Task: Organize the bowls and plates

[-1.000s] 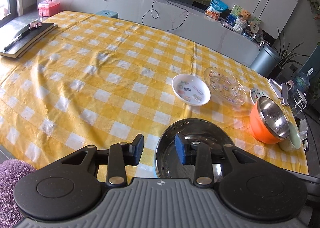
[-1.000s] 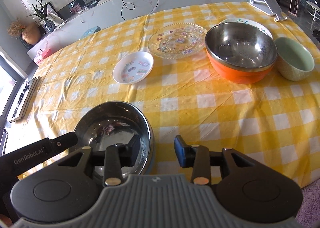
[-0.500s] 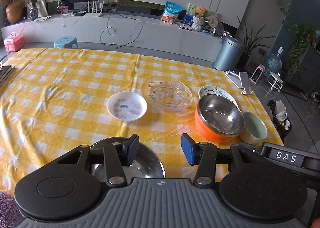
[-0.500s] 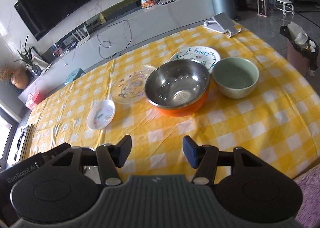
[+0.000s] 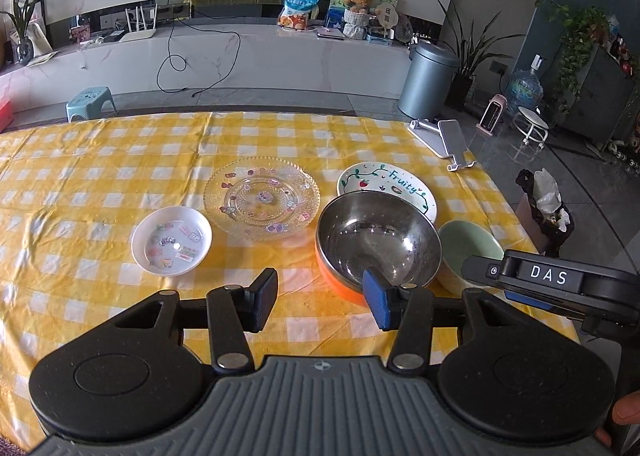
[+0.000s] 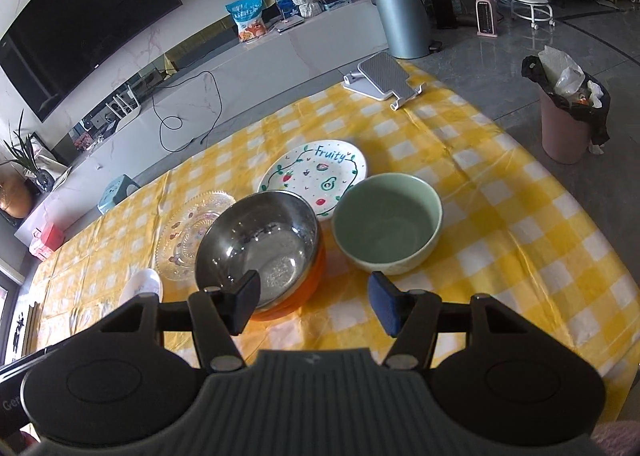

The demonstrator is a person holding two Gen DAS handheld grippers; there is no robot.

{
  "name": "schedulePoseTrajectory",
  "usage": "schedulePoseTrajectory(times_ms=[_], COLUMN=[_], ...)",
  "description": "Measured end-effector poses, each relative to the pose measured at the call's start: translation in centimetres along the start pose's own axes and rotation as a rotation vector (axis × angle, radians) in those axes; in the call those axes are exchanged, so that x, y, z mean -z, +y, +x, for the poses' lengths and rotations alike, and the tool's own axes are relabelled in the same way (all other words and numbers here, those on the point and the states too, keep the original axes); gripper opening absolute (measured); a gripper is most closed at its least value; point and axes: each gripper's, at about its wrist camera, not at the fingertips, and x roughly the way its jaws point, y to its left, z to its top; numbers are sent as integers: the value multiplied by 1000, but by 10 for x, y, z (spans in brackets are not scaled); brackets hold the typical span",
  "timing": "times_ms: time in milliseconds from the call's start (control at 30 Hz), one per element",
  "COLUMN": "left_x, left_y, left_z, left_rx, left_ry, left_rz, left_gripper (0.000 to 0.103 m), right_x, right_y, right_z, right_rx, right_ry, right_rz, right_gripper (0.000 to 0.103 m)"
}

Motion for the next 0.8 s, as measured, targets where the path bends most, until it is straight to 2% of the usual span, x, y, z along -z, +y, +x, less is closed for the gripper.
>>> schedulePoseTrajectory(times_ms=[367,500,567,700,800], left_x=[-16,-19,-20,-18,-13], left_y=[8,10,11,8,8], left_z=[51,64,72,86,92], left_rx=[-13,-4,3,1,-9], left_ry=[82,87,96,123,141], left_rz=[-143,-187,-199,-208,-206], left_gripper=[56,56,56,56,41], right_x=[-39,-48,-50,-53,-52], right_y=[1,-3,-1,8,13], right_z=[51,63,67,74,80], right_rx=[-9,-45,-56,-85,-97], right_ry=[2,11,4,0,23], right_rz=[-97,-90,-108,-147,-153], right_gripper=[57,46,44,32,24])
